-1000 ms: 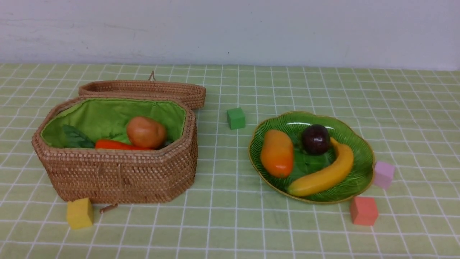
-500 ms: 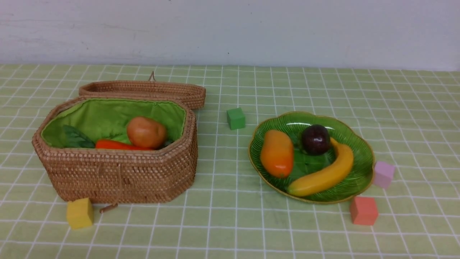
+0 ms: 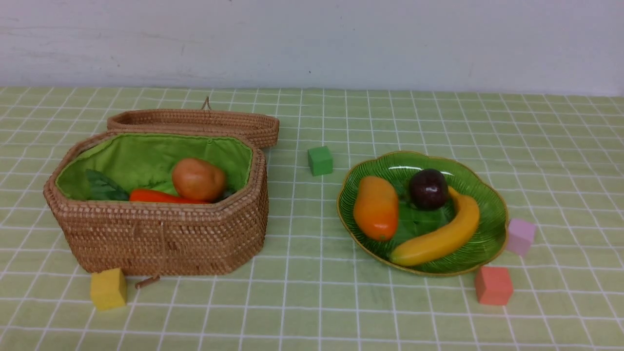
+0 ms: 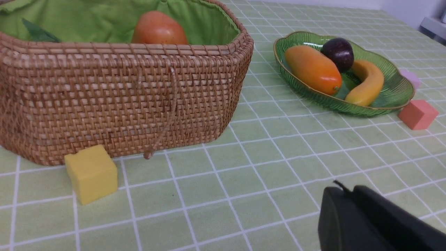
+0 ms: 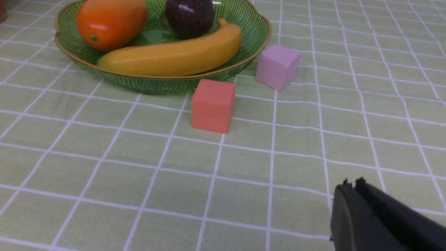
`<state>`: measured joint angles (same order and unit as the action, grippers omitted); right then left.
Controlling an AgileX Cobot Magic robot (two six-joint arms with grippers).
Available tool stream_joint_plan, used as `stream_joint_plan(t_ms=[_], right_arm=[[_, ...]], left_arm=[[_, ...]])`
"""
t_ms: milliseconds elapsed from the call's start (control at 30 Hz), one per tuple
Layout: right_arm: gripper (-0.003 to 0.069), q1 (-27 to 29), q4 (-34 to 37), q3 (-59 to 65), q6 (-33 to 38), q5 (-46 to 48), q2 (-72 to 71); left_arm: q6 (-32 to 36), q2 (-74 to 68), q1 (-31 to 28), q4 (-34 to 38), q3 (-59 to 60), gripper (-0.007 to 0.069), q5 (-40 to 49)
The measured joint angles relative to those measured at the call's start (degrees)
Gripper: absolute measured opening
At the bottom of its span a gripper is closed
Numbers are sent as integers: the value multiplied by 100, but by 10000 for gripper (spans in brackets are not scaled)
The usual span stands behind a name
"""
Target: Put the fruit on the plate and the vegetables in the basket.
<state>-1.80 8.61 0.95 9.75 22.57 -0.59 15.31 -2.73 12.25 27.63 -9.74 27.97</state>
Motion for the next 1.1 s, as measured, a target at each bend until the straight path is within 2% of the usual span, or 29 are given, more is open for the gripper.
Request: stream_joint_plan(t_ms=[300,533,833,900,1100], right_arm=[[-6,0,0,0,6,0,0],[0,0,0,0,6,0,0],[5,0,0,0,6,0,0],[8,0,0,0,6,0,0],[14,0,0,0,6,0,0]], left_arm=[[0,0,0,-16,0,39,0],[-29,0,0,-384,0,39,-107],[-621,0,0,-550,43,26,-1029],[-756,0,-37,-888,145,-13,-1302],[-1764,7,-642,-1992,563,-13,-1750]])
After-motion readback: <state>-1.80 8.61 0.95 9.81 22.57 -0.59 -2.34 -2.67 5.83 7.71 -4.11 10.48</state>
